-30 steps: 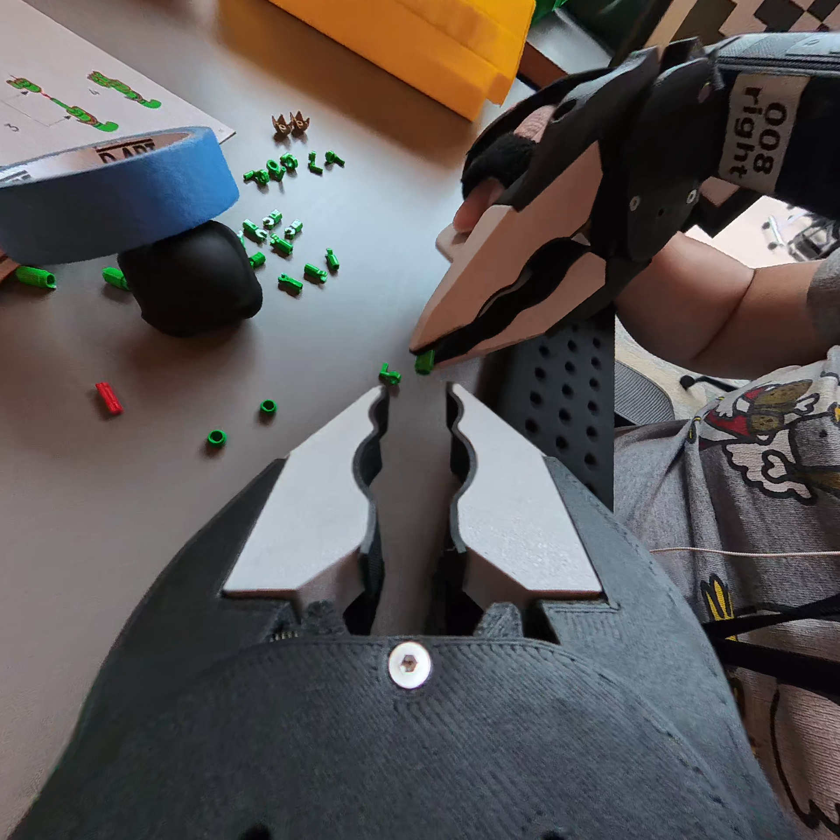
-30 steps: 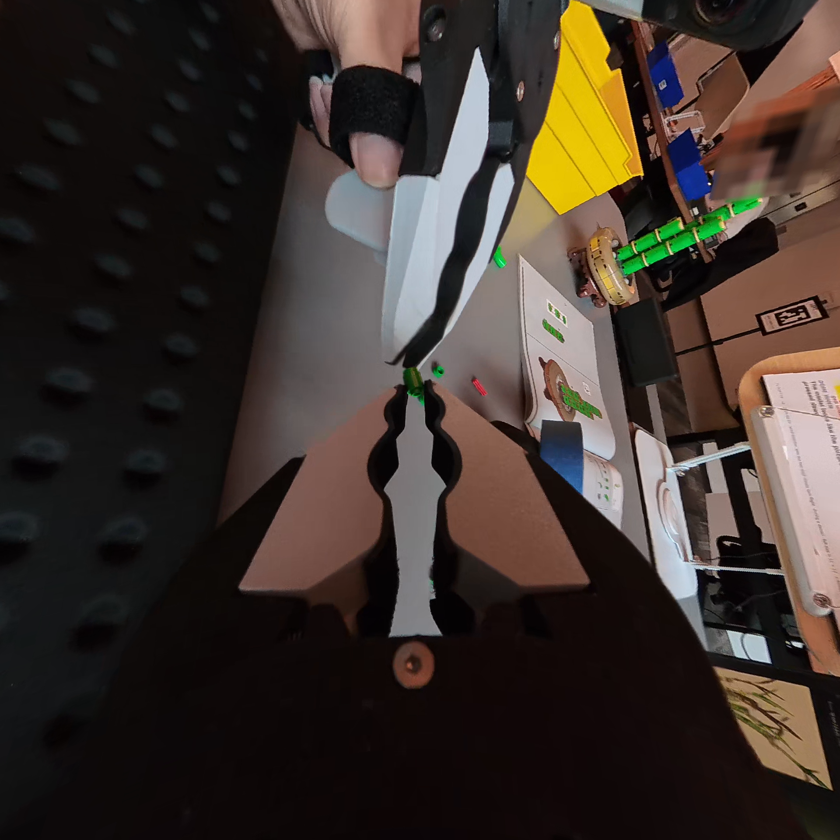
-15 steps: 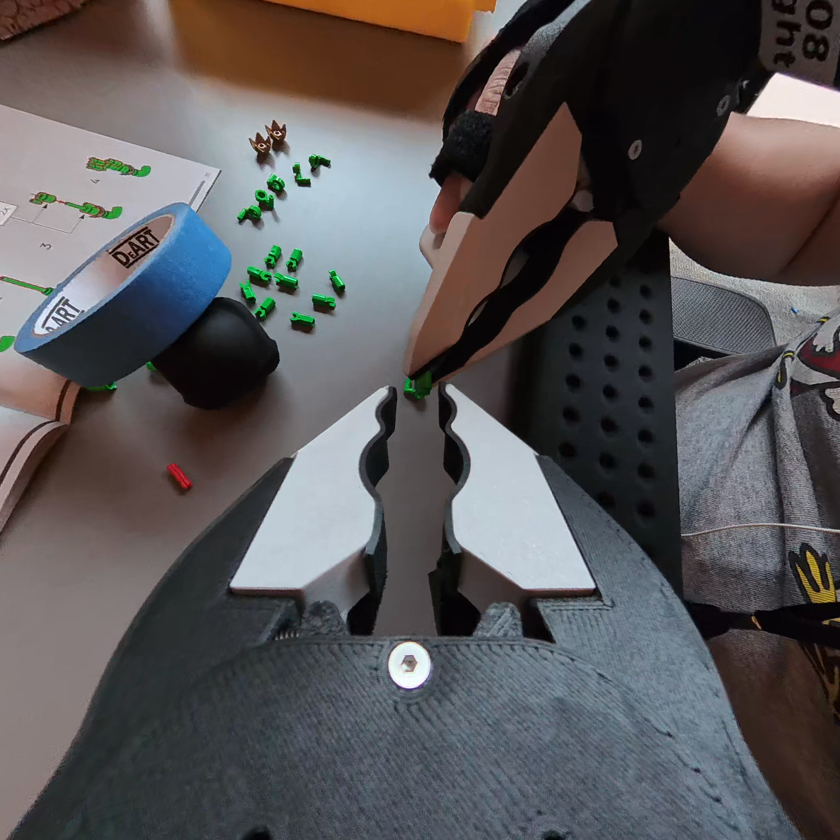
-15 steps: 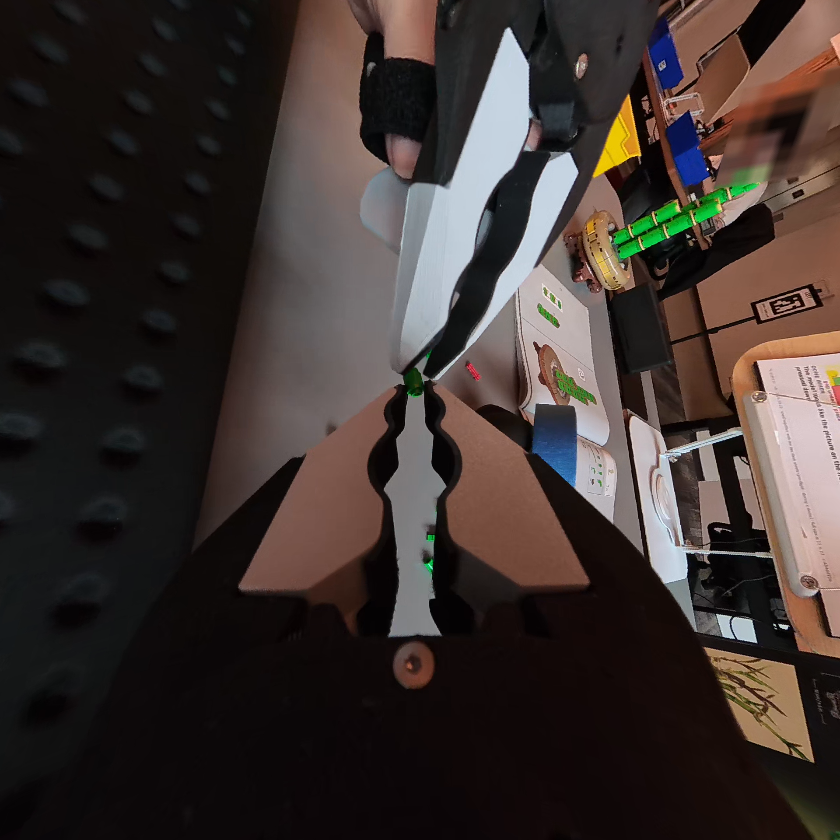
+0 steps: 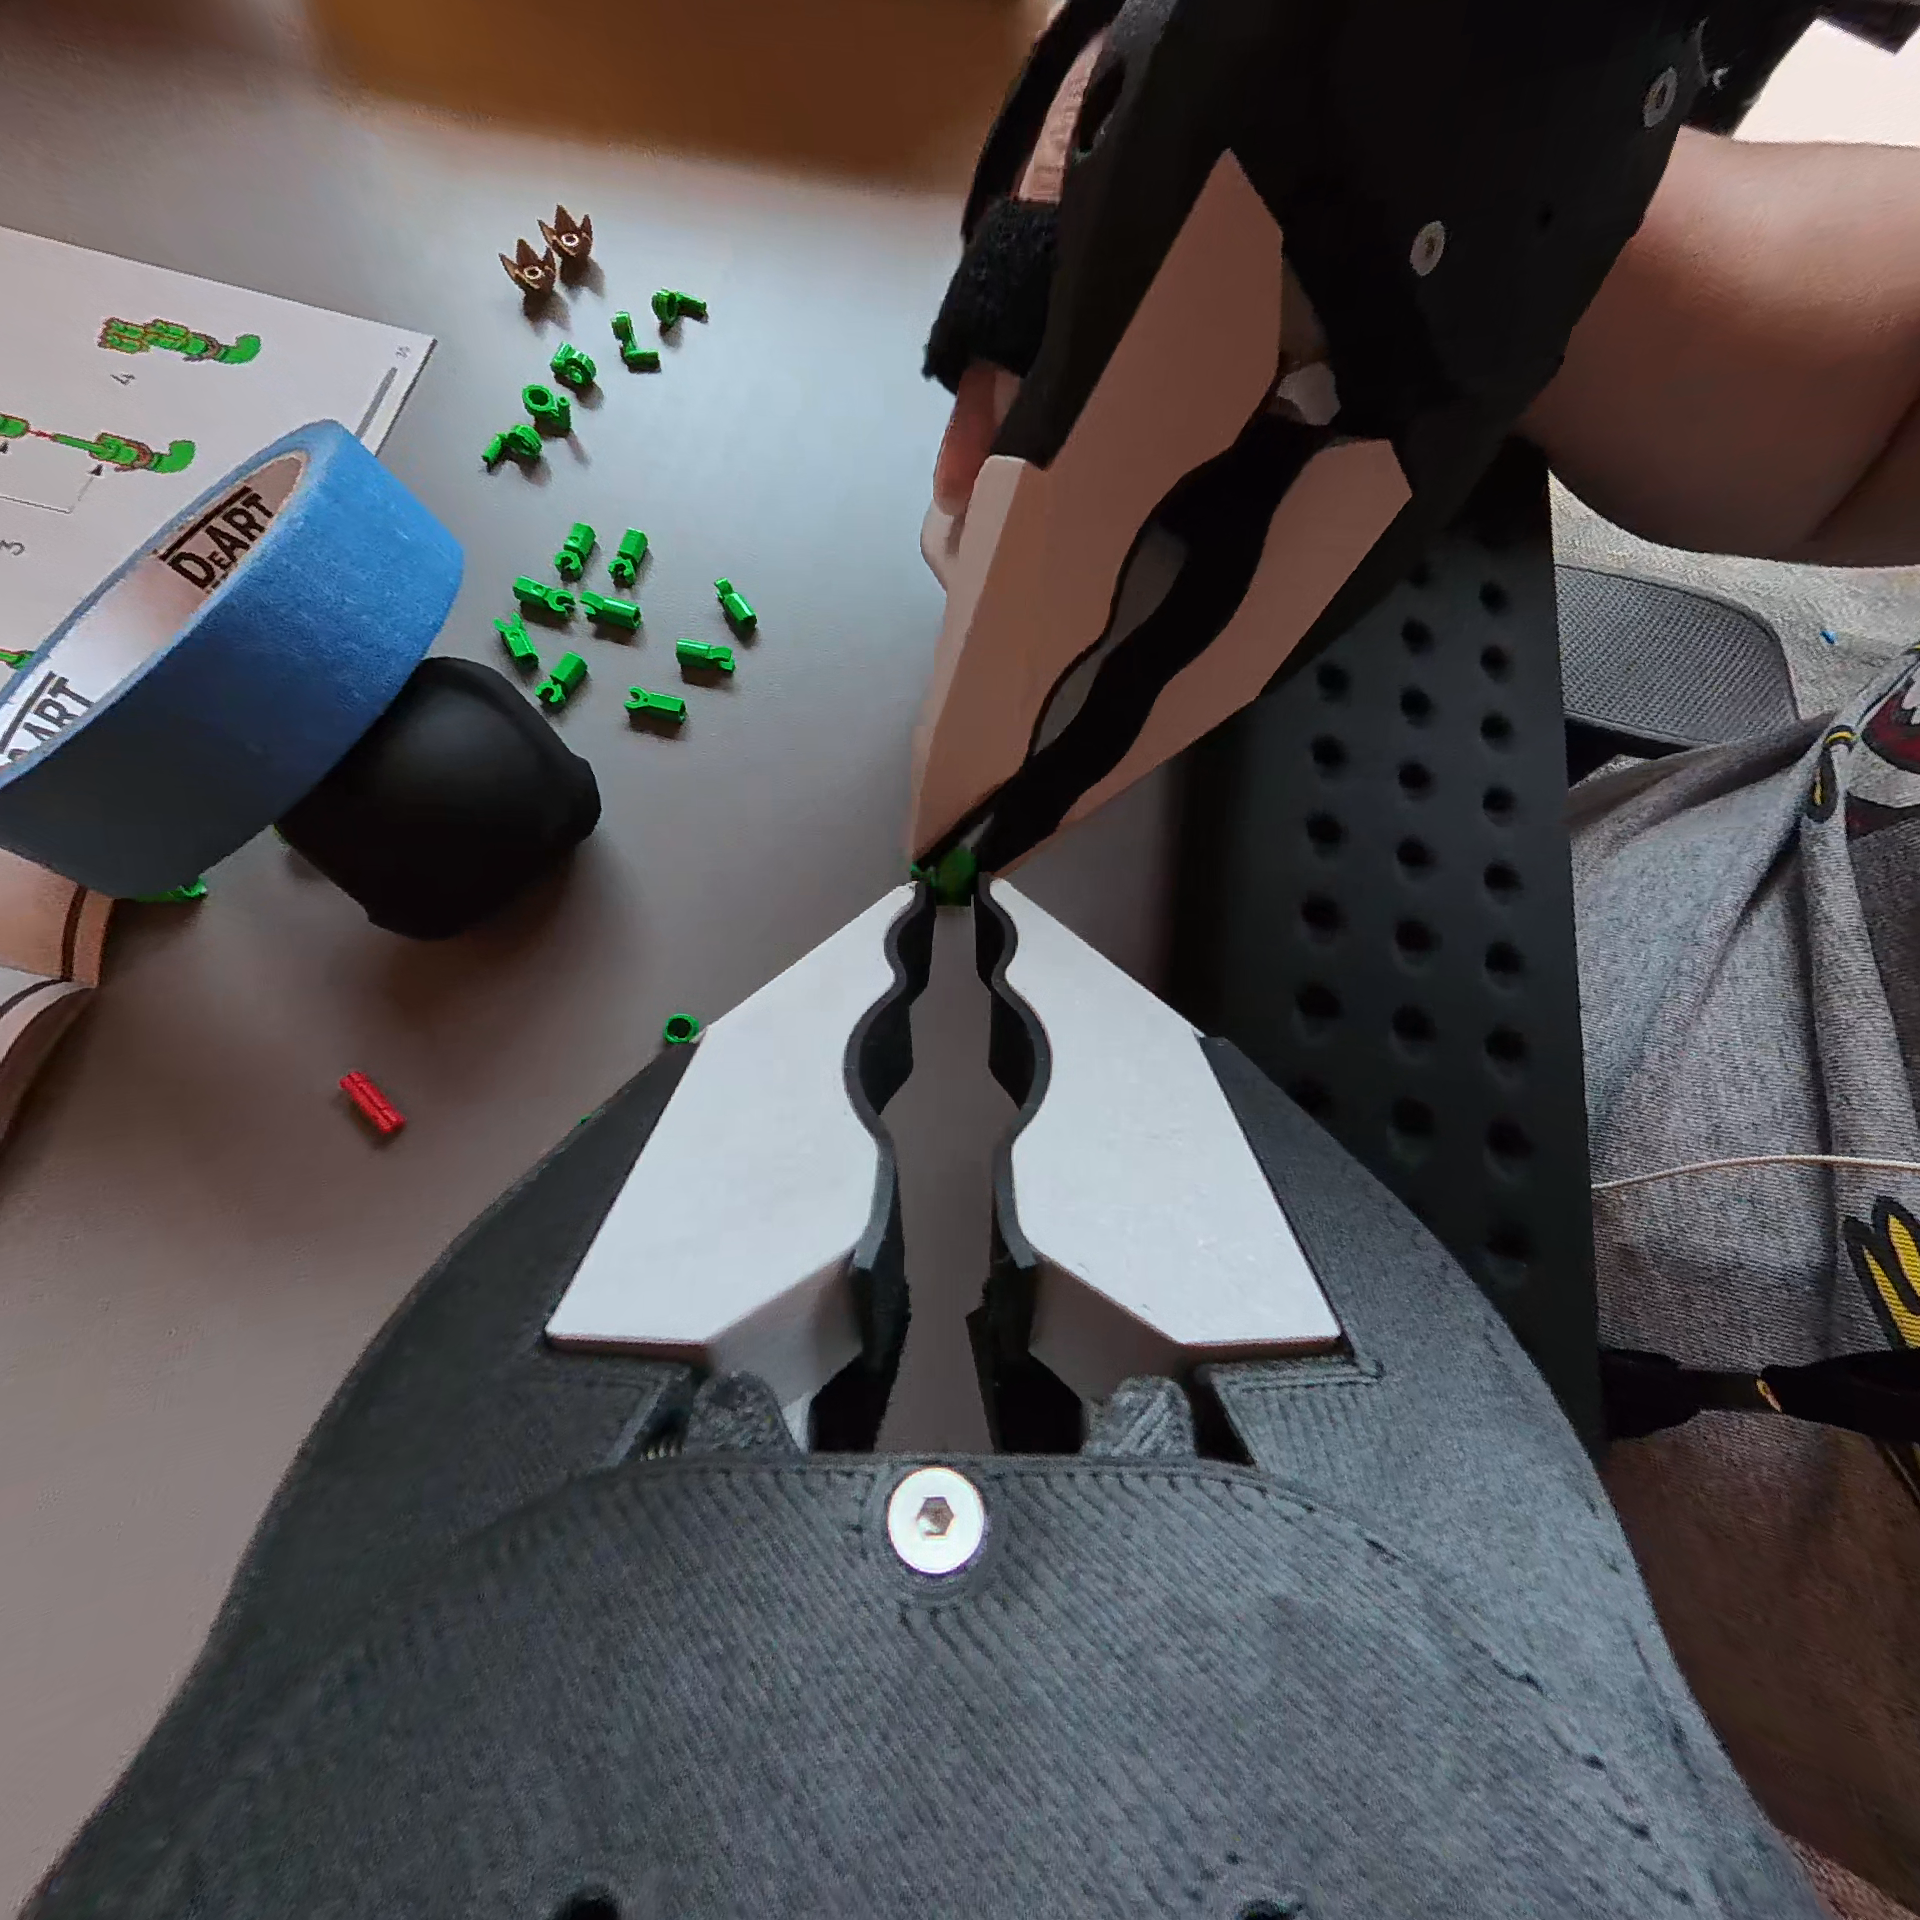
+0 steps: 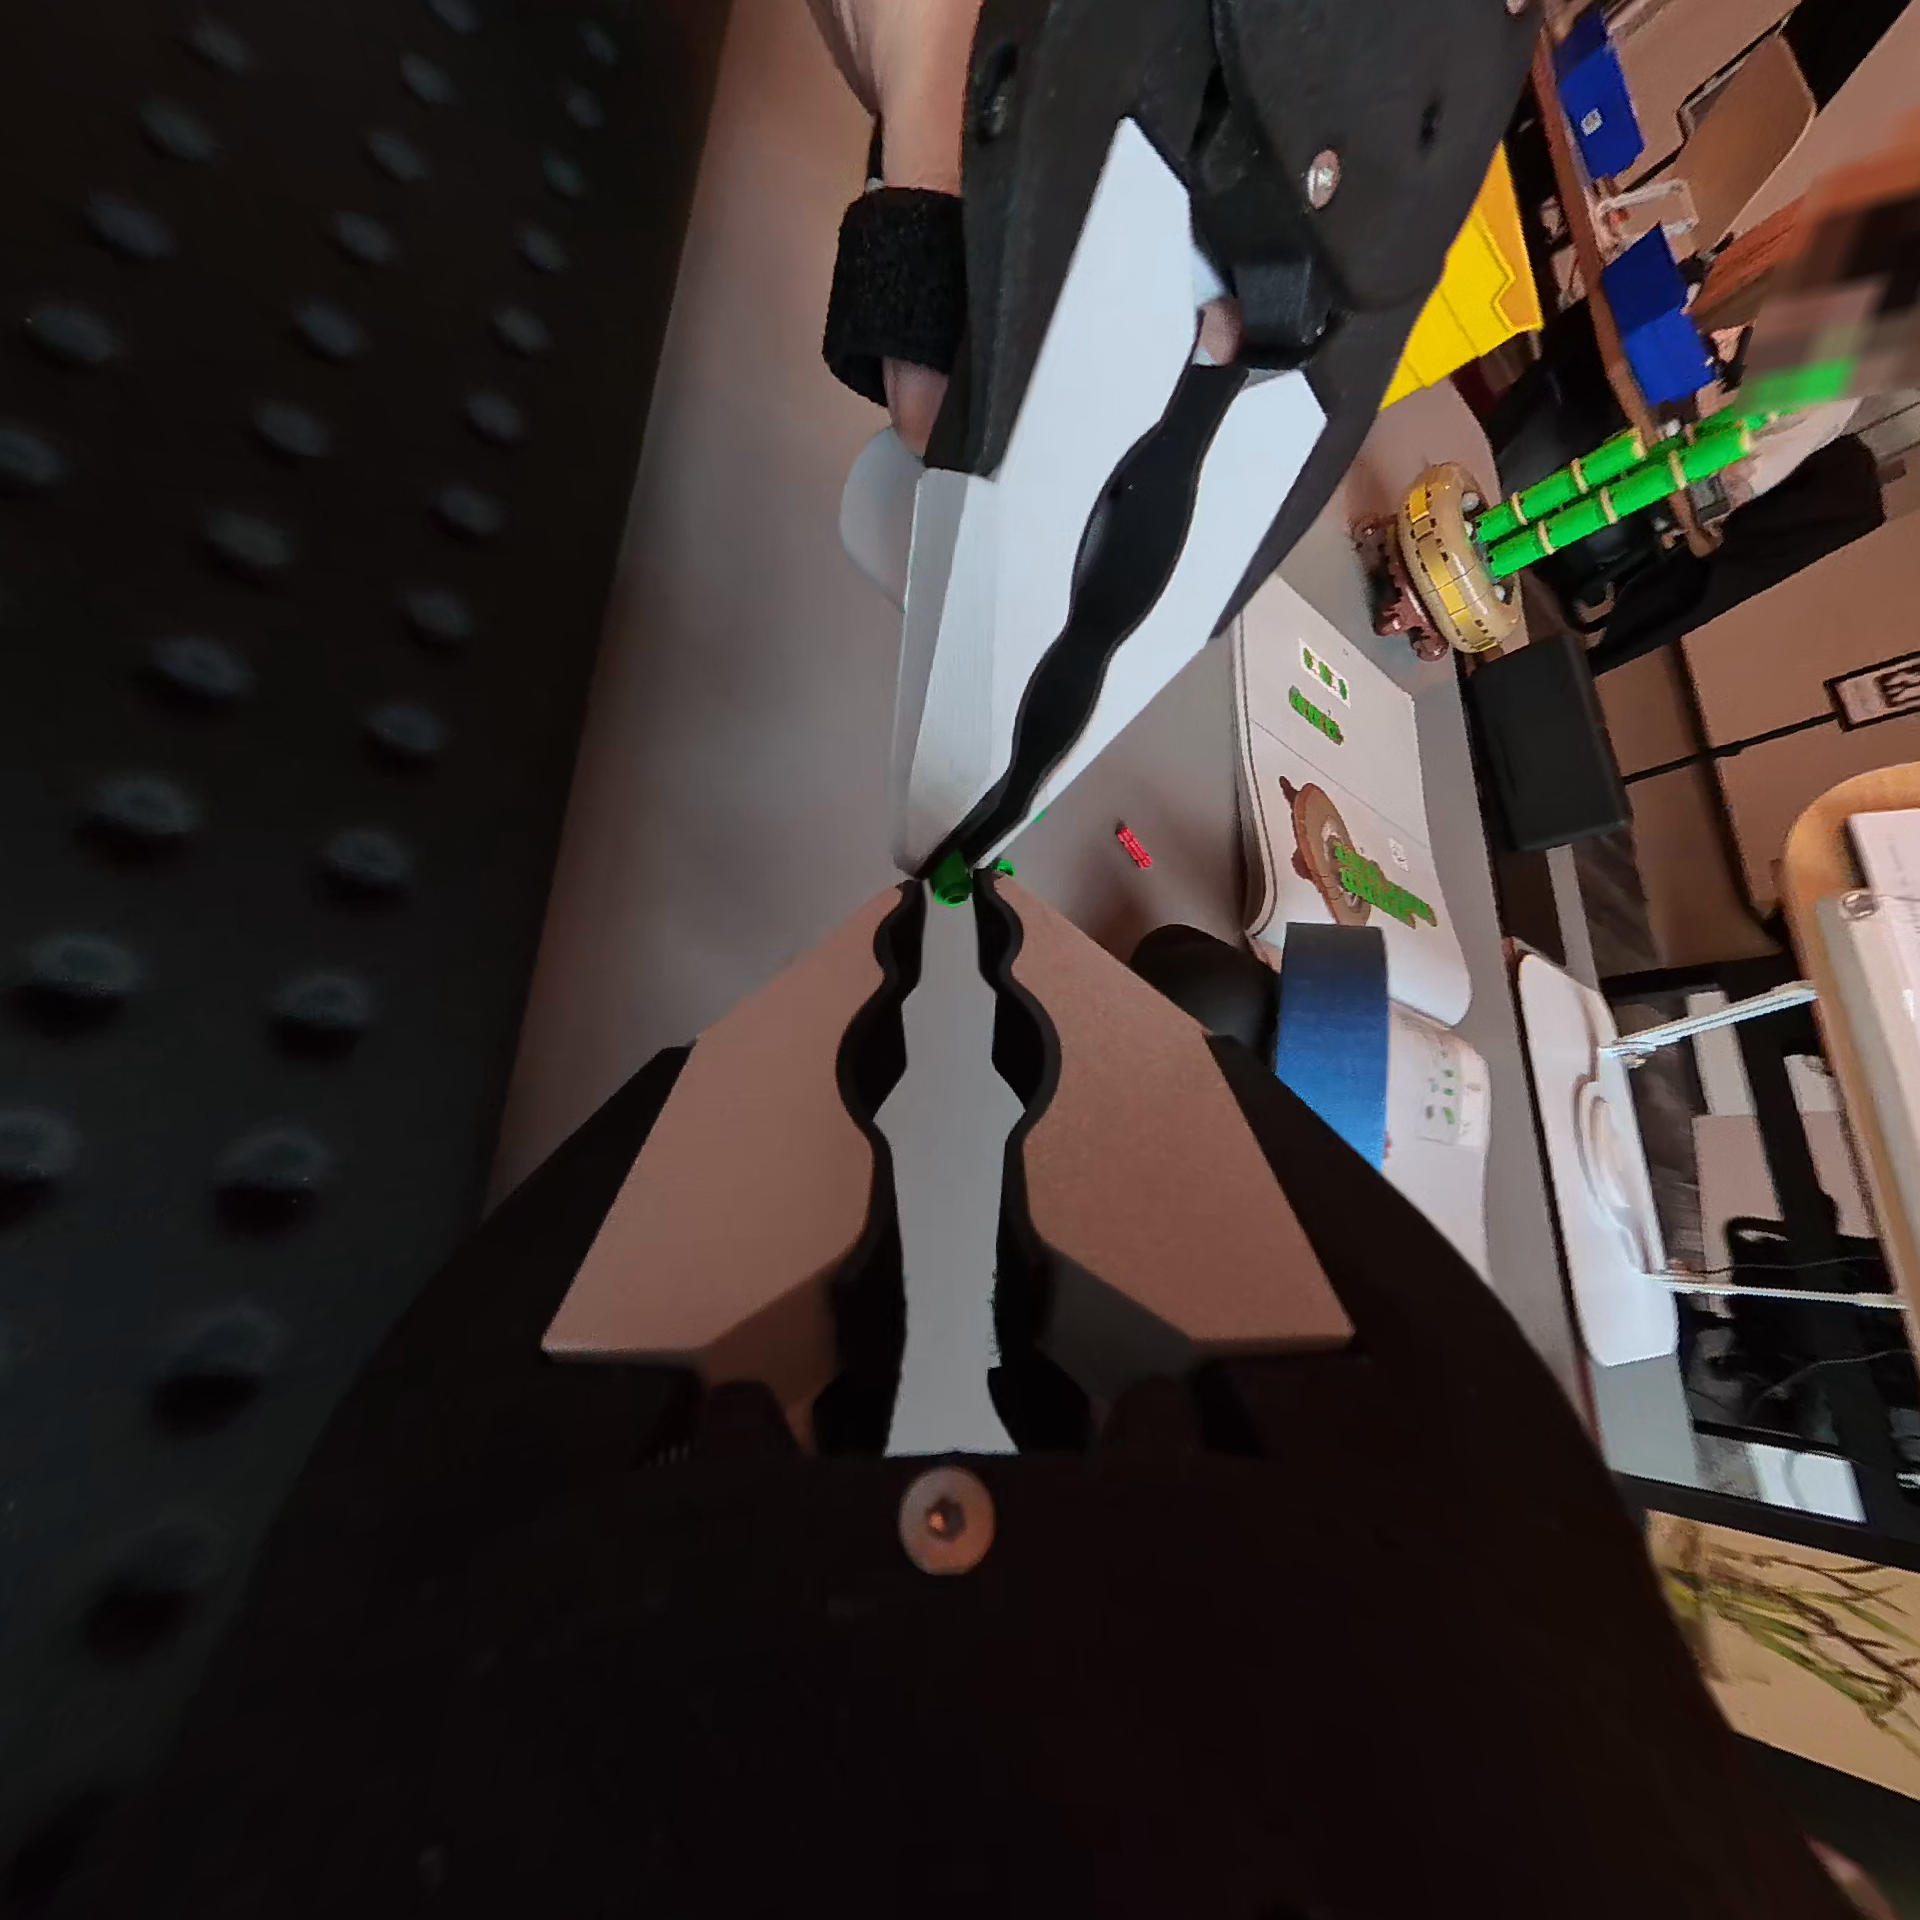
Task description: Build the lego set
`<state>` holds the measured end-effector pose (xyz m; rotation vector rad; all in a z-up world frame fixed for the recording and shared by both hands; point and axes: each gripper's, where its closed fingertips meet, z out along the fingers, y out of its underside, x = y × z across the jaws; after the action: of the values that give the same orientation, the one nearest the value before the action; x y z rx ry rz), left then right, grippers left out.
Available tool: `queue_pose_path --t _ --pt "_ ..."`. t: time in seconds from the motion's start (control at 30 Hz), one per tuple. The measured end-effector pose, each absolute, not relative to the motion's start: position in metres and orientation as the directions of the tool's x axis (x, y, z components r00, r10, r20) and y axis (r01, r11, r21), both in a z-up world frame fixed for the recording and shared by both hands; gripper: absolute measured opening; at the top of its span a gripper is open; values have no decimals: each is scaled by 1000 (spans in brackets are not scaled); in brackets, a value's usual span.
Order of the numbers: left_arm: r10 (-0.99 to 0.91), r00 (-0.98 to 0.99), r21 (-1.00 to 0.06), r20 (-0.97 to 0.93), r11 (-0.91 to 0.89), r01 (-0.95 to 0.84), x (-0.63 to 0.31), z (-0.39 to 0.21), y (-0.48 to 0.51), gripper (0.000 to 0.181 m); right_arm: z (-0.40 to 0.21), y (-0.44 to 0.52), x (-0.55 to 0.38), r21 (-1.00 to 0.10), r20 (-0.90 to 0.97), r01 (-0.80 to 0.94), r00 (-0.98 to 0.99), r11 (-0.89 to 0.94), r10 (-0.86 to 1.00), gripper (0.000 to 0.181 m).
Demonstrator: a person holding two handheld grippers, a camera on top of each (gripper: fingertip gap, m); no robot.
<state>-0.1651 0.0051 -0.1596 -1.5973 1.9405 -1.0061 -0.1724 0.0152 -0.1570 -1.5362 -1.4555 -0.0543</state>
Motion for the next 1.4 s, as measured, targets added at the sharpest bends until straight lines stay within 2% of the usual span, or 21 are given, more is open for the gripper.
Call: queue_pose_path --t 0.07,0.13,0.27,0.37,0.6,0.73,0.83,1.03,1.4 --pt "-966 -228 -765 120 57 -641 -165 -159 8 6 -158 18 -166 -622 576 769 319 150 753 18" --pt "-969 -205 -772 135 27 -635 -168 -160 12 6 -162 18 -153 -644 516 760 352 84 781 19" --pt "-972 -167 -789 166 -29 -614 -172 -161 19 6 -182 8 -136 -709 191 686 405 -159 894 14" --pt "-974 -150 -799 171 -48 -599 -173 -160 23 6 -194 2 -135 -684 32 684 377 -255 926 13" --pt "-978 -123 -819 169 -70 -569 -178 -156 31 6 -184 6 -151 -558 128 830 85 1 988 11" --pt "-991 -84 -835 102 -40 -548 -187 -149 41 6 -189 8 -149 -376 172 911 -109 168 979 12" --pt "-994 -65 -870 90 -47 -491 -191 -135 47 6 -191 6 -157 -311 205 907 -230 286 951 16" --pt "-985 -54 -878 163 -120 -463 -191 -129 55 6 -203 3 -153 -208 115 920 -314 332 943 14" --pt "-979 -49 -861 199 -151 -486 -184 -129 67 6 -207 7 -152 -259 52 939 -220 226 974 3"
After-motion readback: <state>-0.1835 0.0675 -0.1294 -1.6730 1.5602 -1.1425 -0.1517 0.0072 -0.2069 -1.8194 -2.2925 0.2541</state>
